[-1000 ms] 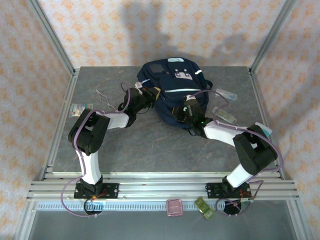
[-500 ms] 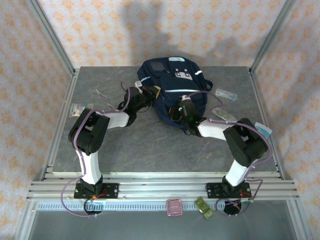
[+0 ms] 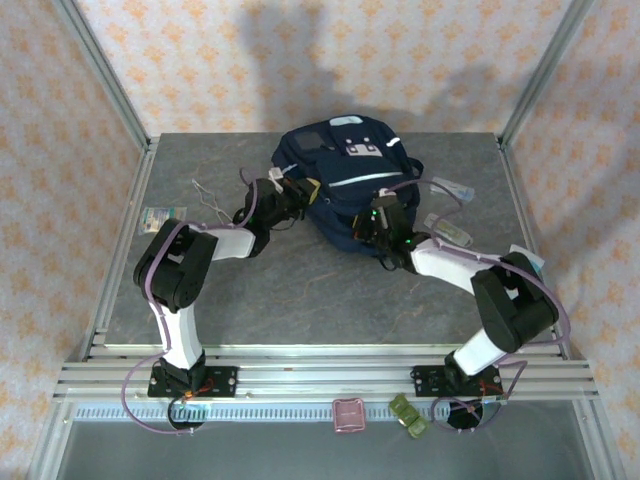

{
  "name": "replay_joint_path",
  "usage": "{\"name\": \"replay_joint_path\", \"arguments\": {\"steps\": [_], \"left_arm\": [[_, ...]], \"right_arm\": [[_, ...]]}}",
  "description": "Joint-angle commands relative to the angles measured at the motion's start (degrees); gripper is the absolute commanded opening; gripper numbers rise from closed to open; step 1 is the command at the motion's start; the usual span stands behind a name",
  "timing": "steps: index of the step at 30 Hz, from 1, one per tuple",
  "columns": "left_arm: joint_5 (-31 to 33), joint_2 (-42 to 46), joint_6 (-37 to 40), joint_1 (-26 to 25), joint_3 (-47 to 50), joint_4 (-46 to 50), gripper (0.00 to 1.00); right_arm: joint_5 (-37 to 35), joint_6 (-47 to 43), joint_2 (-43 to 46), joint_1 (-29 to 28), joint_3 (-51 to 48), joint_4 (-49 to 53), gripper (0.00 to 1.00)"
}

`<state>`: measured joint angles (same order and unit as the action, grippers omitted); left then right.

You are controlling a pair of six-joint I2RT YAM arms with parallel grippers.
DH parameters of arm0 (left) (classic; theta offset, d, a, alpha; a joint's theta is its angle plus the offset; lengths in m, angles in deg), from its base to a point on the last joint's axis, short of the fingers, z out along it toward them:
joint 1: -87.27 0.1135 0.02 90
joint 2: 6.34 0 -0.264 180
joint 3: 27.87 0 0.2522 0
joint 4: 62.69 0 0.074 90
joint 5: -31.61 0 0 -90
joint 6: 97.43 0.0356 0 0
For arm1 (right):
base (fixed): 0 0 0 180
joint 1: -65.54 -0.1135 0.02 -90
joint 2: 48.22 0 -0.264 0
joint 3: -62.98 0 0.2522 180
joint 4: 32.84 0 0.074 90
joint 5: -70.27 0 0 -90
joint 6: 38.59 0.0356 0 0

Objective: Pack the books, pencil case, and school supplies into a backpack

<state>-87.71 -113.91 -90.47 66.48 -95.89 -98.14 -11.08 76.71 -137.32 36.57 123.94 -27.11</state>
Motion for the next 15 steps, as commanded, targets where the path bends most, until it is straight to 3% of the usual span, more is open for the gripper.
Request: {"name": "replay_joint_path", "arguments": {"steps": [1, 6, 9, 15], "left_arm": [[-0.08, 5.91, 2.06, 2.73, 0.54, -8.73, 0.0], [0.32, 6.67, 3.94, 3.04, 1.93, -6.95, 0.0], [-0.2, 6.24, 3.94, 3.02, 2.05, -7.04, 0.0], [-2.73, 6.08, 7.54, 3.29, 0.18, -2.5, 0.0]], "right_arm": [[-8.2, -0.69, 0.36, 3.67, -0.01, 12.84, 0.0], [-10.38, -1.42, 2.15, 6.02, -0.09, 14.26, 0.0], [-8.22, -3.65, 3.71, 5.92, -0.22, 12.29, 0.0], [-5.36, -8.42, 5.53, 0.16, 0.0, 12.57, 0.0]]}}
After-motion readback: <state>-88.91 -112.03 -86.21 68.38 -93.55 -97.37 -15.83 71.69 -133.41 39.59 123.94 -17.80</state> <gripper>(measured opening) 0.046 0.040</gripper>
